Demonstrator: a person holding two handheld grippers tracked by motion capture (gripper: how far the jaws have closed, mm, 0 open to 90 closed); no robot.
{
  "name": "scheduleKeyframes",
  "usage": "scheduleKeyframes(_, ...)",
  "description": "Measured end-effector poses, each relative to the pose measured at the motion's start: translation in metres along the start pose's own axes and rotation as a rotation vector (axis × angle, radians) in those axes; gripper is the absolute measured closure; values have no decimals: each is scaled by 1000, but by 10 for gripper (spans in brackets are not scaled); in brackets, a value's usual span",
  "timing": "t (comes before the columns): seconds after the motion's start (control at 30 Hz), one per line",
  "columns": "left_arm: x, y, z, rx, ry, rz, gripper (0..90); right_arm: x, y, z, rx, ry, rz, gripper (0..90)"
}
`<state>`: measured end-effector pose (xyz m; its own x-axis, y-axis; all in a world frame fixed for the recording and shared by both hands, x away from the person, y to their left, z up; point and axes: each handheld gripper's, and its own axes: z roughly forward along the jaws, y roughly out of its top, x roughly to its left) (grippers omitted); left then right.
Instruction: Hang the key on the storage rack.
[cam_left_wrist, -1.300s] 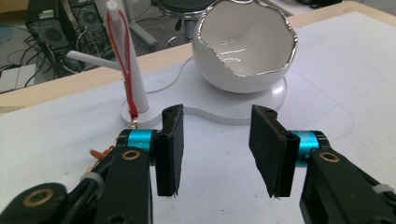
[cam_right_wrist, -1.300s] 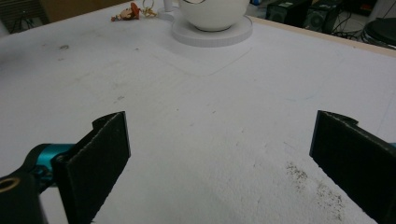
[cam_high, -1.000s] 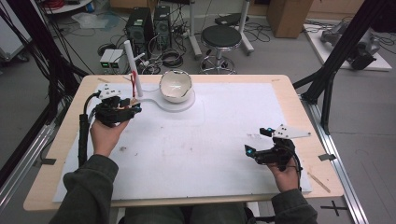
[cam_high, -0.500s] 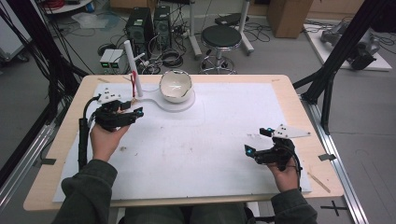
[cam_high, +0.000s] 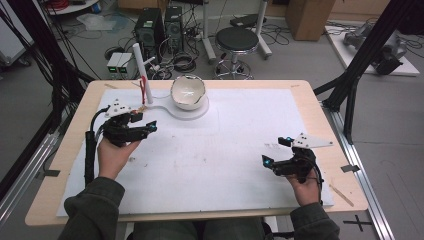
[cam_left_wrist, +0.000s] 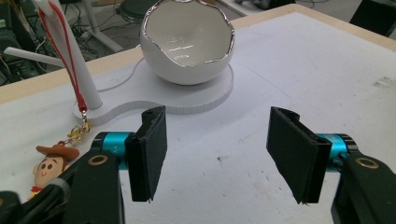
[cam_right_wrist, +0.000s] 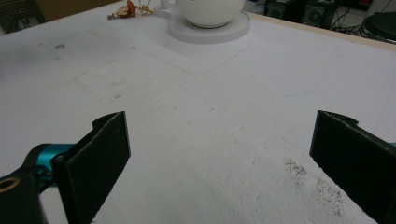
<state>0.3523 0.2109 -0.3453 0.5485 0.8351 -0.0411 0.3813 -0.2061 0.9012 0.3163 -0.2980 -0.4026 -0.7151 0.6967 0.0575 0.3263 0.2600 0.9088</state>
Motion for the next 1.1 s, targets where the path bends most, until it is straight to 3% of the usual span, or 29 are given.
scheduleKeyframes(0.37,-5,-5,-7,-21,-18,10,361,1,0,-1,2,3,6,39)
scheduleKeyframes(1.1,-13,-19,-14,-1,-39,35,341,0,0,0,3,-2,5,39)
